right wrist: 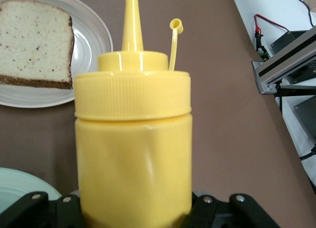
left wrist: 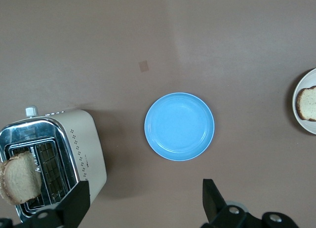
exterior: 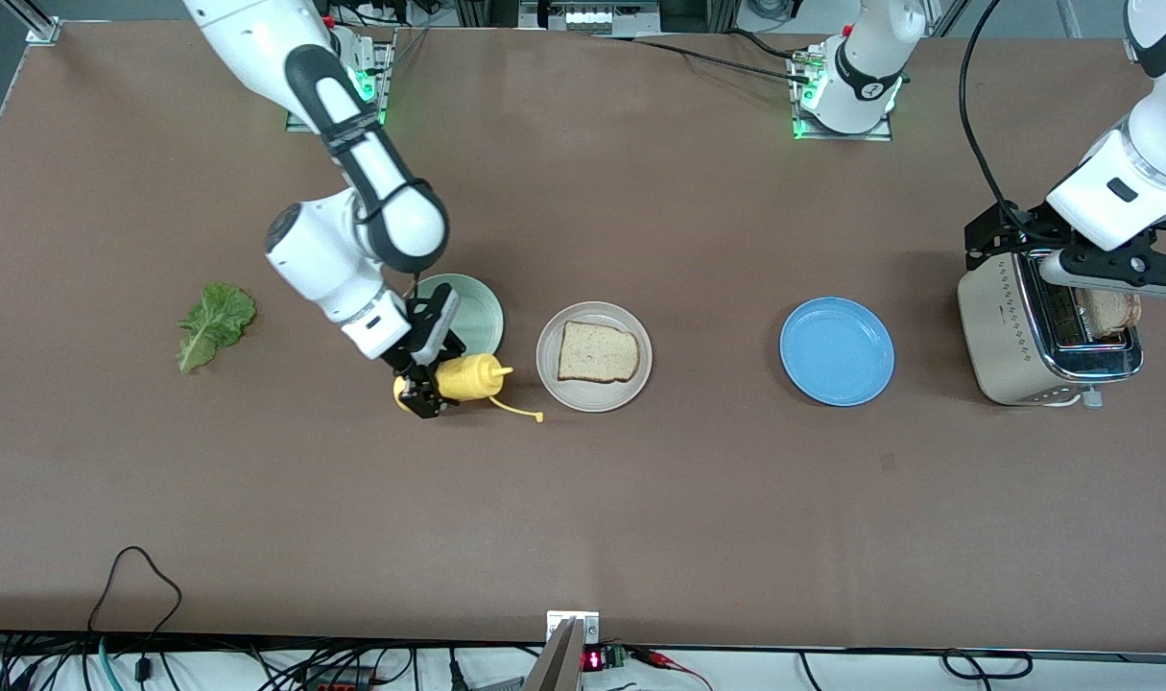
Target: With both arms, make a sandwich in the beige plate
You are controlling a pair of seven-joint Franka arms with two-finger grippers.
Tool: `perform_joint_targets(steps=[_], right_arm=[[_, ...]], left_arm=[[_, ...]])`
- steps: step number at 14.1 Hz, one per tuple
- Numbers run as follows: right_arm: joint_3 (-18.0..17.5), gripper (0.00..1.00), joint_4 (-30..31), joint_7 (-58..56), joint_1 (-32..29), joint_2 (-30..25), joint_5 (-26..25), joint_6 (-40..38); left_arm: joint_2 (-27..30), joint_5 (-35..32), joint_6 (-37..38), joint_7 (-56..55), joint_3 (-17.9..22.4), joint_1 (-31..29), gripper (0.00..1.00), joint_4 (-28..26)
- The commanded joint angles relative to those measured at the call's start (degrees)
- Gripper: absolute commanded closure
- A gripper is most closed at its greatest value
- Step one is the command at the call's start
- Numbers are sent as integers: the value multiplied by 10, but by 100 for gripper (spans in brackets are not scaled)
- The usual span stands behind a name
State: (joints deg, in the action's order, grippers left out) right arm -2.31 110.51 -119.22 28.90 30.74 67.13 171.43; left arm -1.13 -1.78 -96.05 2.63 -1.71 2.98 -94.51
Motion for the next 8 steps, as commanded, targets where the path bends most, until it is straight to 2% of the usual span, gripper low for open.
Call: perform_joint_targets(steps=[1,4,8], right_arm=[[8,85,-2,5,7,-2,-9,15],[10,86,-11,6,15,-1,-18,13],[27,86,-14,4,32,1,-63,-7]], left_arm=[[4,6,5,-5,1,2,0,2],[4,6,5,-5,1,2,0,2],[4,6,5,-5,0,2,0,2]])
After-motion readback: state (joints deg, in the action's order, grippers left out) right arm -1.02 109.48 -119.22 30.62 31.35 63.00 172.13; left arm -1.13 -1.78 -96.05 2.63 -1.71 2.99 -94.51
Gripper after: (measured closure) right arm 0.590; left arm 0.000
